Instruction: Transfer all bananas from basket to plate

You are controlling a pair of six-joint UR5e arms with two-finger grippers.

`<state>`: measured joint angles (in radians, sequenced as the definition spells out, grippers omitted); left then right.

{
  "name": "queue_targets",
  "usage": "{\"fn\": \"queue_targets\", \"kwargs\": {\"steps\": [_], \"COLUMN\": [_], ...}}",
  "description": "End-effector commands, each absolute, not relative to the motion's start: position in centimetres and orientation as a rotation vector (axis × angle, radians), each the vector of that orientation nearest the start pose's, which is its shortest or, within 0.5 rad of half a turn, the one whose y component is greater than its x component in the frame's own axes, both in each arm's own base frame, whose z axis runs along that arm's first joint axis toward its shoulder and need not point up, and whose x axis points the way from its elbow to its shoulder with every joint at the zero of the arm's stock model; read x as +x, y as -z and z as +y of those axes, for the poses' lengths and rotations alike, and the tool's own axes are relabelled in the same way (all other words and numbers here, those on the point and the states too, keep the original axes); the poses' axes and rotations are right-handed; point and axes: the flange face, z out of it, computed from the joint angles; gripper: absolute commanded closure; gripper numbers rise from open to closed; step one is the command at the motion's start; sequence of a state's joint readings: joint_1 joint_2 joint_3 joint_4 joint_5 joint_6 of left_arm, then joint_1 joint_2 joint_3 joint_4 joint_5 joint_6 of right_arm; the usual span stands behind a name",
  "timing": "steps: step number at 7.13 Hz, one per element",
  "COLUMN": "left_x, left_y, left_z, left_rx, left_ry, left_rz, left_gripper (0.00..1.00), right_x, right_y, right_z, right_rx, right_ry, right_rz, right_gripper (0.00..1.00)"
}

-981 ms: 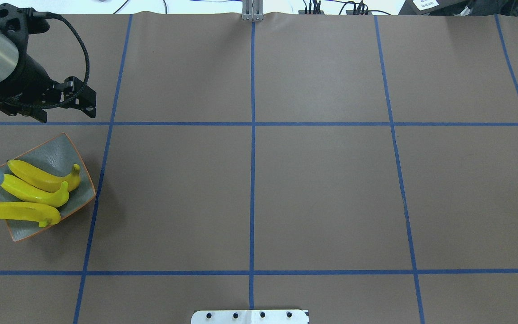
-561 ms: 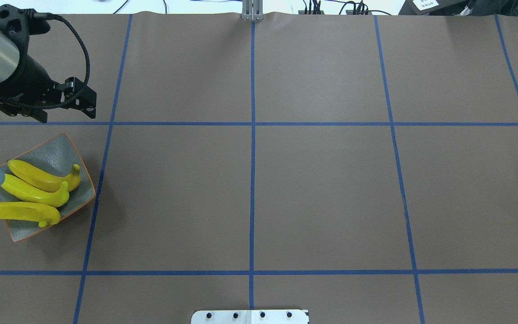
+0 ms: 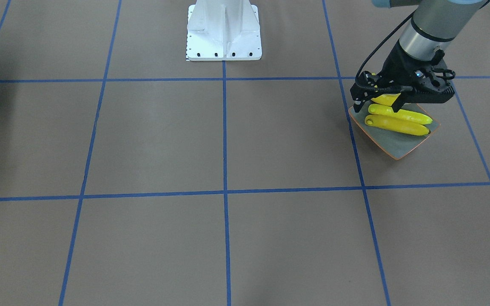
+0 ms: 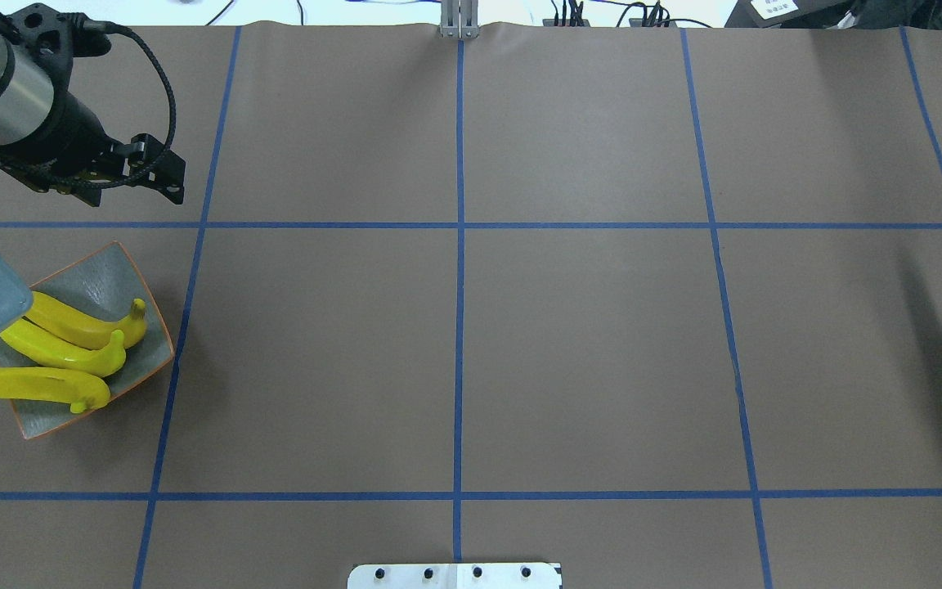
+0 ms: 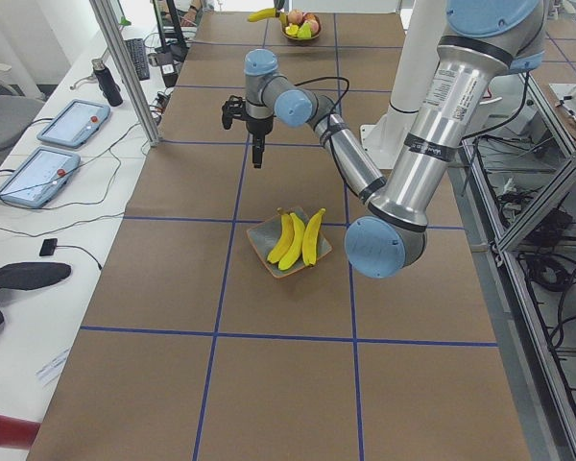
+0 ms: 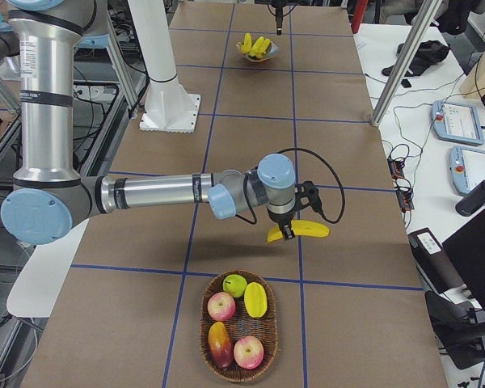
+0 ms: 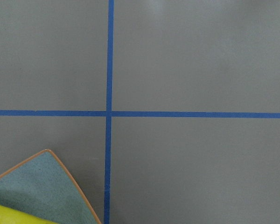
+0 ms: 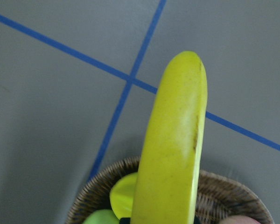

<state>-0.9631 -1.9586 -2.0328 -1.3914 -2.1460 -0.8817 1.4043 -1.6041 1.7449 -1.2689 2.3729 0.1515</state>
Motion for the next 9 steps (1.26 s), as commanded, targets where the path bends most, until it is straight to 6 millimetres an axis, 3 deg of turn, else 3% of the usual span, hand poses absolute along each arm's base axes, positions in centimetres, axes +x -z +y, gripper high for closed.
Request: {"fn": "queue_targets", "kwargs": {"steps": [1,2,3,5,7,8,9], "left_x": [26.4,27.4,30.0,32.3,35.0,36.3,36.4], "left_y": [-26.5,-26.5,-26.4,-24.5,-20.4,-18.9,-18.3], "left_z": [-51.3,-52.0,-51.7,-51.4,-51.1,-50.8,-50.6], "left_rx": [0.091,0.084,0.055,0.024,-0.012,-0.015,-0.010], "left_ry": [0.173,0.251,0.308,0.366,0.388,0.366,0.375], "left_rz": [0.902,0.963,1.030,1.120,1.175,1.196,1.252], "left_gripper": [0.00,0.00,0.00,0.00,0.00,0.00,0.00], "right_x": [-11.0,-15.7,-19.8,-28.3,-33.6,-34.8,-35.4], "right_y": [-44.5,-39.1,-33.8,-25.5,-20.5,-20.0,-19.5], "right_z": [-51.5,-51.6,-52.2,-51.1,-49.0,-48.1,-47.3], "right_rx": [0.218,0.184,0.164,0.131,0.108,0.128,0.130], "right_ry": [0.097,0.056,0.009,-0.029,-0.026,0.007,0.015], "right_rz": [-1.000,-1.052,-1.097,-1.159,-1.212,-1.243,-1.284], "right_gripper": [1.00,1.00,1.00,1.00,1.00,1.00,1.00]}}
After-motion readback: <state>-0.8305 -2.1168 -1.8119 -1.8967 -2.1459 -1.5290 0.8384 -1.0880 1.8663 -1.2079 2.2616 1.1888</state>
